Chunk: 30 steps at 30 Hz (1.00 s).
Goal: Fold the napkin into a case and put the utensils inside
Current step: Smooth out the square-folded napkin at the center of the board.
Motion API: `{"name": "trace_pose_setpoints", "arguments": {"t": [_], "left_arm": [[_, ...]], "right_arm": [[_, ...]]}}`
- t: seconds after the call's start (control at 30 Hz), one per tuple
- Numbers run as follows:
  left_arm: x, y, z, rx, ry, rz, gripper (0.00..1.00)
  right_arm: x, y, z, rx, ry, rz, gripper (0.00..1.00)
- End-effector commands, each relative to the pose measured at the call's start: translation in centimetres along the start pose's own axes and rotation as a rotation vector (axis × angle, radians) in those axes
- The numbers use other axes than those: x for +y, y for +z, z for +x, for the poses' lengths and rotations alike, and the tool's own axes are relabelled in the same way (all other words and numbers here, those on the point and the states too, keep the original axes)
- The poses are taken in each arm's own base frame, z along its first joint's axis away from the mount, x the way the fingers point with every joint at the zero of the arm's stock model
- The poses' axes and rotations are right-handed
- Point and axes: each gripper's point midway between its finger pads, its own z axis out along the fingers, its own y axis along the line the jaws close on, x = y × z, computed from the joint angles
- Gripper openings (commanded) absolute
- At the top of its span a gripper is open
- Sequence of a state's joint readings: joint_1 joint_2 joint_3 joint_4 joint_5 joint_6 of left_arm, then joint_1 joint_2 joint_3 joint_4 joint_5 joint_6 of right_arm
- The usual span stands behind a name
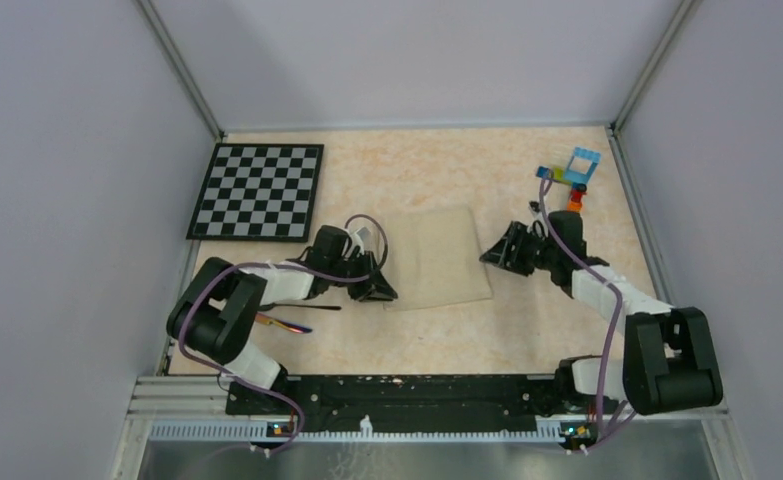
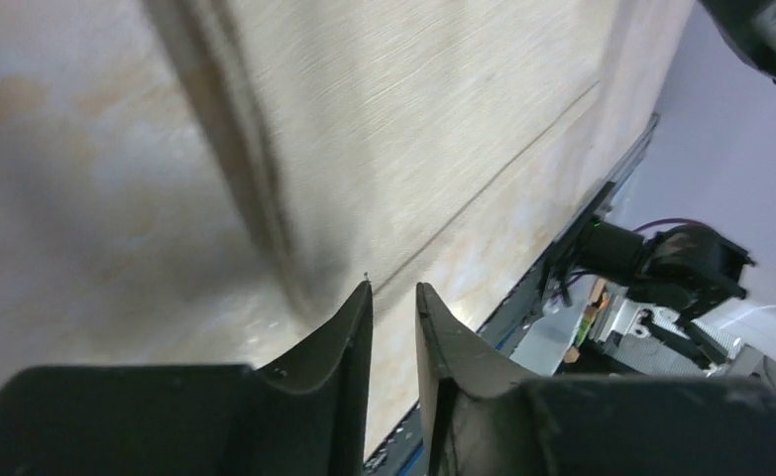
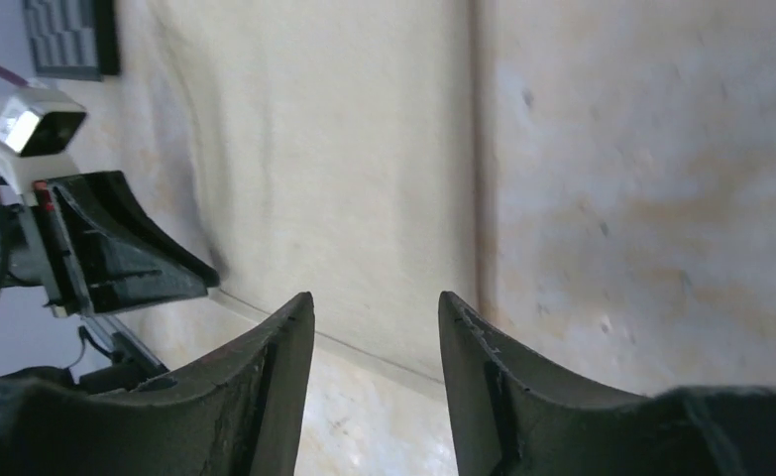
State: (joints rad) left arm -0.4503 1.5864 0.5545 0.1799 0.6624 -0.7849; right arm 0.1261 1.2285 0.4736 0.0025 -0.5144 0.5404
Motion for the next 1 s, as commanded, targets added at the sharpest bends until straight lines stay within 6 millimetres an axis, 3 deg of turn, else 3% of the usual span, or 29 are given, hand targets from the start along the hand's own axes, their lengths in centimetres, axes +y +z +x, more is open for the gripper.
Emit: {"name": "trace_pose_setpoints", "arguments": {"t": [0.0, 0.1, 0.17, 0.3, 0.43, 0.63, 0.83, 0.97], "left_arm": [[-5.7, -1.8, -4.4, -0.083, 0.115, 0.092, 0.31], [-7.8, -1.9, -8.0, -0.133, 0.134, 0.121, 0.31], [-8.1, -1.3, -10.3, -0.143, 0.126, 0.120, 0.28], [-6.4, 0.5, -14.2, -0.149, 0.072, 0.107, 0.18], [-3.8, 1.1, -17.2, -0.173, 0.022, 0.087, 0.16], [-1.2, 1.5, -19.2, -0.195, -0.024, 0.085, 0.16], [1.4, 2.8, -19.9, -0.191, -0.059, 0.050, 0.15], [2.8, 3.2, -20.3, -0.196, -0.031, -0.034, 0.13]], "right_arm": [[5.2, 1.6, -5.9, -0.041, -0.083, -0.174, 0.49], [7.2, 4.6, -7.9, -0.013, -0.019, -0.302, 0.47], [8.1, 6.5, -9.2, -0.003, -0.001, -0.347, 0.42], [8.6, 9.5, -11.3, 0.009, 0.038, -0.399, 0.33], [7.7, 11.8, -11.6, 0.043, 0.062, -0.403, 0.32], [4.4, 14.8, -11.5, 0.068, 0.110, -0.376, 0.33], [-0.5, 16.5, -12.4, 0.060, 0.126, -0.252, 0.33], [-0.7, 16.5, -12.9, 0.076, 0.090, -0.227, 0.34]]}}
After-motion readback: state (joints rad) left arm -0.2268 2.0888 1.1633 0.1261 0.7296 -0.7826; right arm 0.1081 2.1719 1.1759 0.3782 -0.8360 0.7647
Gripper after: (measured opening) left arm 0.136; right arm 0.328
